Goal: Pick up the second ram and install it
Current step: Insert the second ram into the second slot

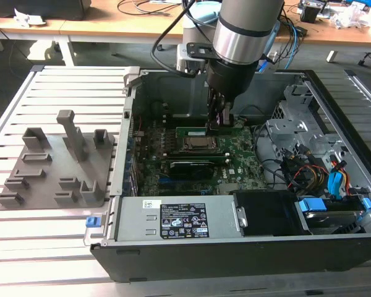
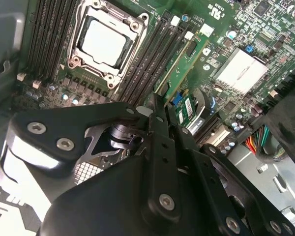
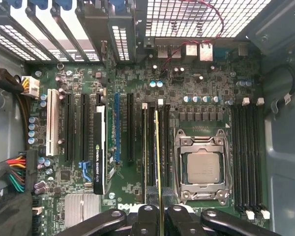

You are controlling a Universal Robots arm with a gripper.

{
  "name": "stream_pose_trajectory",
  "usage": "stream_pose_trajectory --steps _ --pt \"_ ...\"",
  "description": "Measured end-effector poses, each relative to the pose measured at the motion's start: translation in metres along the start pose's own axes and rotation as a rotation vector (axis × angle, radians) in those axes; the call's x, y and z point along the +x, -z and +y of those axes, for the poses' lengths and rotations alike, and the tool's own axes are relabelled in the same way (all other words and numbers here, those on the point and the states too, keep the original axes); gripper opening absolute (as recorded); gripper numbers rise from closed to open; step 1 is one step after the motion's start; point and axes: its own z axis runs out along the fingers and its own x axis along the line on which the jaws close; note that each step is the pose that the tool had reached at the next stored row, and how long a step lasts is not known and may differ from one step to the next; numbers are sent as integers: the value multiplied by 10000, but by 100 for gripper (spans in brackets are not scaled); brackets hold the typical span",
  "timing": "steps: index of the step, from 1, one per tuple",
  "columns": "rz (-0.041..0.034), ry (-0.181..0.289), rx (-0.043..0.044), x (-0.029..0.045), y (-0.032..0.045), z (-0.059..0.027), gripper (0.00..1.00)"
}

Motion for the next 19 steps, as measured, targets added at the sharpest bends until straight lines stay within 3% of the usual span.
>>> stream_pose_trajectory --steps 5,9,19 --pt "-1 -2 0 -16 -40 -2 14" --pt "0 -1 0 -108 -58 -2 14" --pt "1 0 -1 -111 -167 -11 14"
